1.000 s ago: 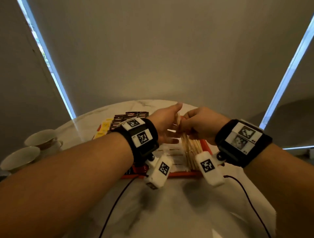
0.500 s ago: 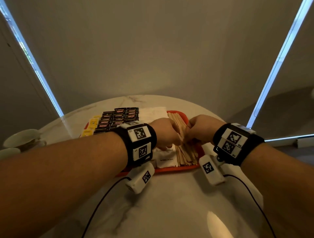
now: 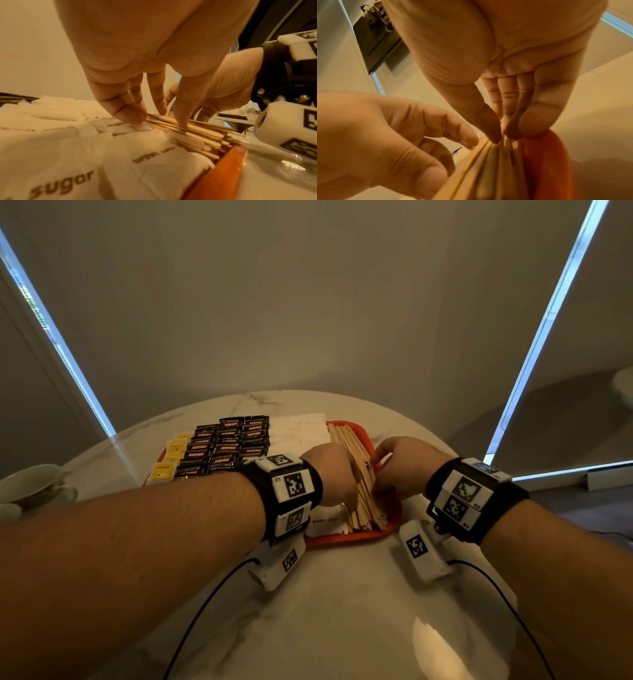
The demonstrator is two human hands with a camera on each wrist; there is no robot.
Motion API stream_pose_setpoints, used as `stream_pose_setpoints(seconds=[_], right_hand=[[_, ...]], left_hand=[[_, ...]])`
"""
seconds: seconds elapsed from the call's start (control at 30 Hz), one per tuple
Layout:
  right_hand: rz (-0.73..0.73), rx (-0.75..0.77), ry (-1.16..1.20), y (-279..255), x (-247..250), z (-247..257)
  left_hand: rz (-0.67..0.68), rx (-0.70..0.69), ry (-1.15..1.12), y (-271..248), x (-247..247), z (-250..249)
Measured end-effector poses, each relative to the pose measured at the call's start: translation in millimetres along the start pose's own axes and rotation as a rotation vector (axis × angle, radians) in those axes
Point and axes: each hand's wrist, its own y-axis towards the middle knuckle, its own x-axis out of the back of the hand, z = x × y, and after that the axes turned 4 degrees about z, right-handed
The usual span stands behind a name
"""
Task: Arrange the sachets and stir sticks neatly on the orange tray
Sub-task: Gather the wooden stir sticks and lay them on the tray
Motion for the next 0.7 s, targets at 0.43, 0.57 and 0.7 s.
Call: stream_pose_setpoints(seconds=[0.43,0.57,0.7], right_hand=[[0.106,-0.012,0.029,-9.0,0.1,-3.4],[0.096,0.003,0.022,-9.9,-2.3,-1.3],[0.086,-0.027,0.065,-16.0,1.8,-4.6]], left_hand=[[0.012,0.005,-0.021,0.0,-8.2,2.4],[-0.005,0.005,-0.015,-0.6,-7.4,2.6],[0.021,0.001,-0.027,-4.9,-5.6,4.1]])
